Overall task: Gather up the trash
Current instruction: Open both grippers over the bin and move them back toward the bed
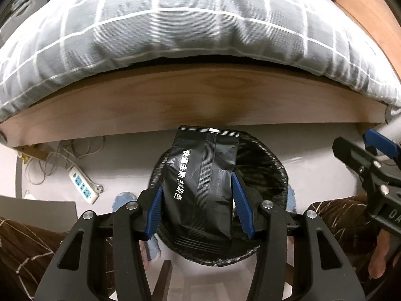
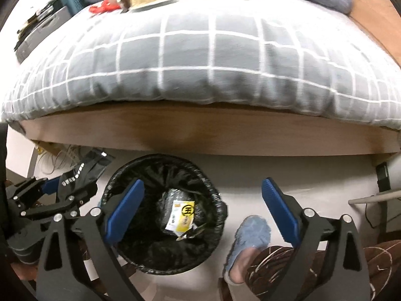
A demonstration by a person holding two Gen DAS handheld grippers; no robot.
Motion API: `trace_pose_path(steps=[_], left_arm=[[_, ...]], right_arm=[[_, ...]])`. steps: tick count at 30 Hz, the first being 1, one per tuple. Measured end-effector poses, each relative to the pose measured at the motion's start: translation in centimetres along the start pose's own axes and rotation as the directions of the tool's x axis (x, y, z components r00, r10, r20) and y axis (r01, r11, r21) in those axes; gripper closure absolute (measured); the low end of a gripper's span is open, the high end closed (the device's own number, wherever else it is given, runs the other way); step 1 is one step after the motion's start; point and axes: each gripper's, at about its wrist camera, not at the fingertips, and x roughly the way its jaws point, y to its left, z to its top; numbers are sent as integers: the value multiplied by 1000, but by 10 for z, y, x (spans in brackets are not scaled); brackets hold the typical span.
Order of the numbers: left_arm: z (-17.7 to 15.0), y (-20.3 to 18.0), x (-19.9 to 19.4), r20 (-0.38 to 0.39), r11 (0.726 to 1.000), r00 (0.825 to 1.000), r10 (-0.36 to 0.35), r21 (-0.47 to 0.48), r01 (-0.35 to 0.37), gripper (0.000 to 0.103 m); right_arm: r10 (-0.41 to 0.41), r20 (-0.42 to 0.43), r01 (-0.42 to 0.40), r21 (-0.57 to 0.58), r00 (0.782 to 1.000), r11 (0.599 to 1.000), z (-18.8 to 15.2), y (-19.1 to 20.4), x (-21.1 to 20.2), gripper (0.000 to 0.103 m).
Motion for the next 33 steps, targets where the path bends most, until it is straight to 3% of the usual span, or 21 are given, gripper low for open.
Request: trace_pose_path(steps=[7, 13, 20, 30, 33], left_arm=[[-2, -23, 1, 7, 999, 1000, -9, 46, 9, 50], [-2, -21, -4, 40, 999, 999, 10, 44, -12, 30], [7, -17, -22, 111, 998, 992, 52, 25, -55, 6], [27, -14, -63, 237, 996, 968, 80, 13, -85, 6], [36, -9, -80, 274, 998, 960, 63, -4, -65, 6]], right_arm=[[-15, -7, 16, 60, 1000, 998, 1, -21, -3, 12], [-33, -13, 34, 107, 999, 994, 5, -27, 0, 12], [-43, 44, 40, 69, 998, 997, 16, -17, -17, 12], [-50, 209, 42, 40, 977, 998, 39, -14, -60, 12], [-51, 244, 43, 37, 968, 998, 47, -14, -70, 12]])
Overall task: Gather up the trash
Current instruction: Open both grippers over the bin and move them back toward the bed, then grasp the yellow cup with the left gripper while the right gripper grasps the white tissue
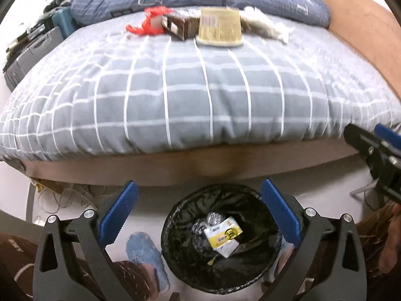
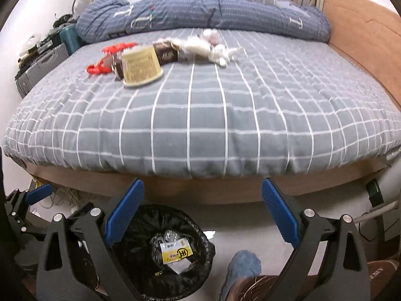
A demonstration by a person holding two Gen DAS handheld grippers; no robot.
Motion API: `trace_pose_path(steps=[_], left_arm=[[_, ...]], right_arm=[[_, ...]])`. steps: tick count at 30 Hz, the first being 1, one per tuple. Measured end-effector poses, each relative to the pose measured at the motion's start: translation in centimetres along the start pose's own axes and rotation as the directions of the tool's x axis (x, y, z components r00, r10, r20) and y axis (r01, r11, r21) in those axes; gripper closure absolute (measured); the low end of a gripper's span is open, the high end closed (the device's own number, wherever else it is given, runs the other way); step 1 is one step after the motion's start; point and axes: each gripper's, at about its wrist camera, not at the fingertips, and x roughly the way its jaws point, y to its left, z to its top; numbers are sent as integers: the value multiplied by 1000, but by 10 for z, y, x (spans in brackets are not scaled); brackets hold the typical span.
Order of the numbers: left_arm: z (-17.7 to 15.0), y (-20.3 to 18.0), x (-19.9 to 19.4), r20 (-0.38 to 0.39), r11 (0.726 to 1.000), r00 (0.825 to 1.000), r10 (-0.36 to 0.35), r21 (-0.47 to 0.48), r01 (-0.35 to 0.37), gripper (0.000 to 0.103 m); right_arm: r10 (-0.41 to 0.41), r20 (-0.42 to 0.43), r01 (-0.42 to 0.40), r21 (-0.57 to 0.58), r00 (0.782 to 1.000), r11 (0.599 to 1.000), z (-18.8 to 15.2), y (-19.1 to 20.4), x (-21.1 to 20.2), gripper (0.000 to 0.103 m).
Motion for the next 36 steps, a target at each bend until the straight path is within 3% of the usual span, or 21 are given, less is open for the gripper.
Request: trace_pose_path(steps=[7, 19, 28, 36], left_arm=[[29, 5, -29, 126, 1000, 992, -6, -14, 8, 6], [76, 9, -30, 183, 999, 983, -12, -38, 19, 6], [116, 6, -10, 203, 1000, 979, -3, -29, 9, 6], [149, 2, 14, 203, 1000, 979, -8, -18, 12, 6]], right_arm=[[-15, 89, 17, -22, 996, 1000, 20, -1, -17, 12], [-9, 169, 15, -39, 986, 999, 65, -1, -21, 12], [-21, 152, 29, -49, 988, 998, 107, -11, 21, 20], [-34, 124, 41, -51, 992, 998, 137, -23, 63, 20]])
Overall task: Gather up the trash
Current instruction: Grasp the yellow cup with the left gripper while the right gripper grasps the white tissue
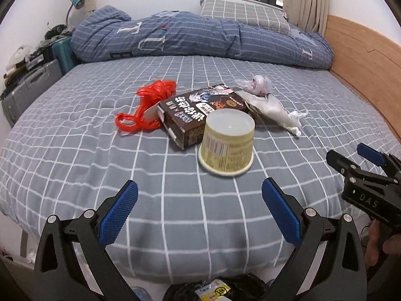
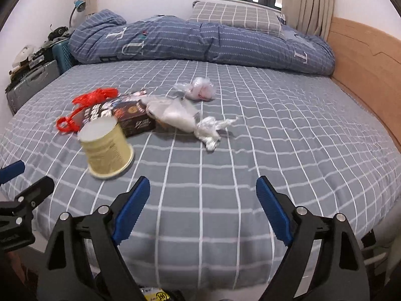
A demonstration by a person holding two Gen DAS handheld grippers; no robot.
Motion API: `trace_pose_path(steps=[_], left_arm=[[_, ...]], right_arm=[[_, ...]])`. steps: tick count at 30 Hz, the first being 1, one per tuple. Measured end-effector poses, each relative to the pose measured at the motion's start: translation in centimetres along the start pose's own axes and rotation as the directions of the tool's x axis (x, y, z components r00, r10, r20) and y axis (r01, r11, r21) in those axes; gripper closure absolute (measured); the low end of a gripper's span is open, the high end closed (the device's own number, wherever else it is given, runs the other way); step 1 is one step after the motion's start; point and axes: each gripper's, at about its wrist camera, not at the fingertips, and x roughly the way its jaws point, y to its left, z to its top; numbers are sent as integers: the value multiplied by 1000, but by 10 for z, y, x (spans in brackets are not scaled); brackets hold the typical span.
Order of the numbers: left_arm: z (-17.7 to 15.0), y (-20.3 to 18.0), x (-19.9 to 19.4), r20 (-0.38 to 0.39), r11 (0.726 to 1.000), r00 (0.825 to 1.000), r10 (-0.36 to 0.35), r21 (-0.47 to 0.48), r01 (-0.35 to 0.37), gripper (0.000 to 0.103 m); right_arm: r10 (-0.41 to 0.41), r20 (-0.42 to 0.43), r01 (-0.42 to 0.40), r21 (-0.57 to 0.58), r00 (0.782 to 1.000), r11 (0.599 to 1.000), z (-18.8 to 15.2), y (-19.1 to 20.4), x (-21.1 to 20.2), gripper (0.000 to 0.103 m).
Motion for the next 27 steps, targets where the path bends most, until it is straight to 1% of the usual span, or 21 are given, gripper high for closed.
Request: trace_pose_path(steps=[3, 8, 15, 19, 21, 27], left_arm=[[9, -1, 13, -10, 1000, 1000, -4, 6, 4, 6], [24, -8, 36, -20, 1000, 1000, -5, 23, 6, 6], [40, -21, 66, -45, 999, 999, -27, 40, 29, 6], [47, -28, 77, -51, 999, 998, -29, 42, 31, 6], [49, -30, 82, -53, 999, 998, -27, 44, 30, 6], [55, -33, 98, -68, 999, 997, -25, 38, 27, 6]], right_arm=[[-9, 2, 9, 7, 1000, 1000, 11, -7, 15, 20], [-5, -17, 6, 19, 1000, 1000, 28, -19, 44, 27], [4, -50, -2, 33, 999, 999, 46, -27, 81, 32], [3, -62, -1, 27, 998, 1000, 55, -30, 99, 40], [-1, -66, 2, 14, 998, 1000, 60, -30, 108, 41], [23, -88, -23, 2, 996, 1000, 66, -25, 128, 43]])
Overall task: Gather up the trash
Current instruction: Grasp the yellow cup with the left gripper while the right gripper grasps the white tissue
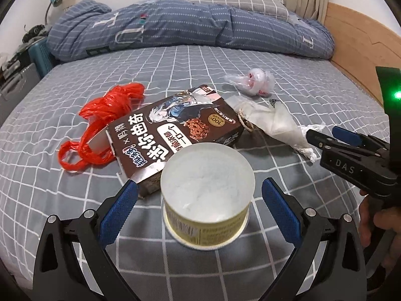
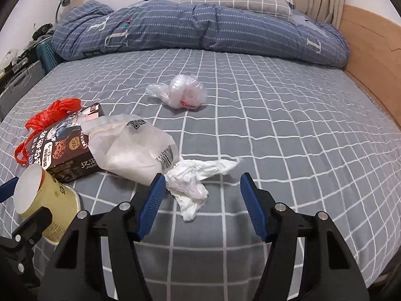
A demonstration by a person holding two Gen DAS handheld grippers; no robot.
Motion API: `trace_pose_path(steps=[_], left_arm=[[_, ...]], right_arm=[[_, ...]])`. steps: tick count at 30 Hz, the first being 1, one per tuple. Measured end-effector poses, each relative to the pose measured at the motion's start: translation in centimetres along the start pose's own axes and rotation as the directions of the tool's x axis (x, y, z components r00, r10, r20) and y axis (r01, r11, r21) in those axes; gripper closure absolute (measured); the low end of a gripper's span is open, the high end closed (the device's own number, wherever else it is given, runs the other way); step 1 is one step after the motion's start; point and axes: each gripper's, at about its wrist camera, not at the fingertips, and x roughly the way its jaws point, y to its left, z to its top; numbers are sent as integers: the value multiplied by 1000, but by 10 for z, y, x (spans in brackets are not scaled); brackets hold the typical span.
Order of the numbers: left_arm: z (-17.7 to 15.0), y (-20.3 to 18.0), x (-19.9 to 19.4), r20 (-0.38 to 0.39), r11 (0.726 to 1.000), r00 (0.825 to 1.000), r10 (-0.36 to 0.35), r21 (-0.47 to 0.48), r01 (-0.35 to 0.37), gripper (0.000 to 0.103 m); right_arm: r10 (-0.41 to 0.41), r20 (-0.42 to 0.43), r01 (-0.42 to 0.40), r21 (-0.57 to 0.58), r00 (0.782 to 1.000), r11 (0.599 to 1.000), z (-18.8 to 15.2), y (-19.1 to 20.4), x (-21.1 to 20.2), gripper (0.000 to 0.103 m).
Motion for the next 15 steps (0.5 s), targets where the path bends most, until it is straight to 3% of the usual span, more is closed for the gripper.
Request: trace_pose_path(steps=[6, 10, 15], left_arm=[[2, 0, 11, -11, 1000, 1000, -1, -7, 1, 7], [2, -2, 15, -13, 1000, 1000, 0, 5, 0, 9], [2, 0, 23, -34, 1000, 999, -28, -5, 28, 27]], right_arm=[[2, -47, -4, -38, 999, 999, 2, 6, 24, 54], [14, -72, -17, -42, 997, 999, 1, 8, 33, 67], [34, -98, -39, -49, 995, 998, 0, 11, 41, 83]])
